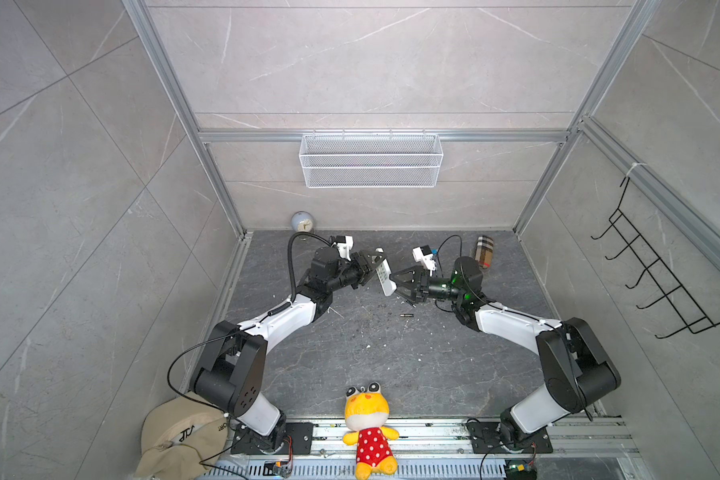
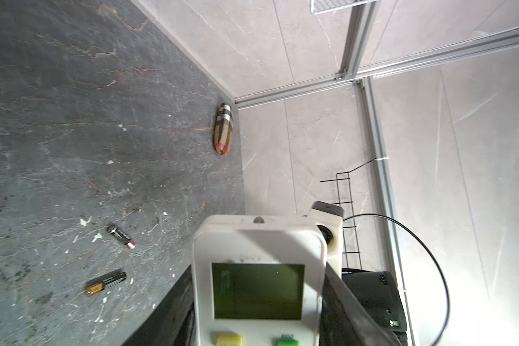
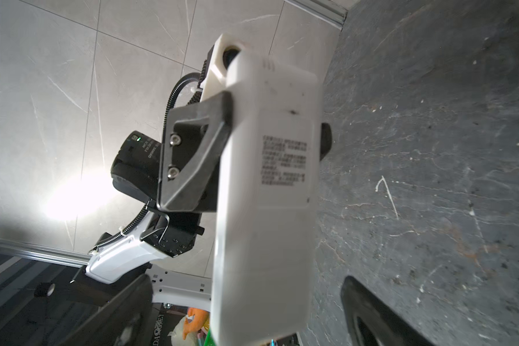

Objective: Load the batteries into the remote control
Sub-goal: 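Grip the remote's far end with the right gripper while the left gripper holds it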

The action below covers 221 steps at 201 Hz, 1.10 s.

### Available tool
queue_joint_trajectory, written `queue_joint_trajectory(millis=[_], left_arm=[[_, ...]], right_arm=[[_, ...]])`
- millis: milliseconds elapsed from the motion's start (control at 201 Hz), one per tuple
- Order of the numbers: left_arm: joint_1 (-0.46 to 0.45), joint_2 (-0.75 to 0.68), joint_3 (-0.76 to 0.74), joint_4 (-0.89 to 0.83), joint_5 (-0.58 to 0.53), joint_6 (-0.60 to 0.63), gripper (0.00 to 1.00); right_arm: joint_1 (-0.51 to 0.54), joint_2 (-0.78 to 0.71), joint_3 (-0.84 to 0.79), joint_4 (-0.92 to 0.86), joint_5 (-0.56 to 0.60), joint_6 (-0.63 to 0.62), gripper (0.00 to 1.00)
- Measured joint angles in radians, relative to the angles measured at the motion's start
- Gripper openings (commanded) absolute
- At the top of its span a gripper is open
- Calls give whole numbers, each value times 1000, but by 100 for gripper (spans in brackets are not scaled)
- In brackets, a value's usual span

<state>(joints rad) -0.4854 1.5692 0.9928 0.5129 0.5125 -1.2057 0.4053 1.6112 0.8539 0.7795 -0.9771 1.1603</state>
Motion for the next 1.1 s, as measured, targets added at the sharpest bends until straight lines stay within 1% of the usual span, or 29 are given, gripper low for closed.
queue_joint_trajectory(millis=[229,393,443,493,593,662,867,921,986,1016,1056,1101], left_arm=[[0,-8,-7,75,35,-45,43],[2,-8,-22,122,51,-71,43],[2,-8,-25,126,56,-71,43],[2,-8,-30,127,62,-71,44],[2,-8,-40,131,68,-74,45],[2,-8,-42,132,69,-75,47],[2,-8,-42,127,74,-51,49],[2,-8,-43,124,74,-50,55],[4,-8,-43,124,74,-47,67],[4,-7,-44,121,73,-55,75],[5,-7,-45,120,71,-56,83],[8,-7,-48,122,69,-59,87]], right_arm=[[22,53,14,84,-3,72,85],[40,53,37,102,-3,83,78],[45,53,43,104,-3,85,76],[47,53,45,108,-3,87,71],[49,53,48,113,-2,94,68],[50,56,48,112,1,98,62],[56,63,48,90,7,97,53],[58,63,48,85,8,94,52],[59,63,49,75,10,82,51],[60,63,50,65,10,68,51],[62,63,52,39,13,43,51],[66,61,58,-16,19,2,51]])
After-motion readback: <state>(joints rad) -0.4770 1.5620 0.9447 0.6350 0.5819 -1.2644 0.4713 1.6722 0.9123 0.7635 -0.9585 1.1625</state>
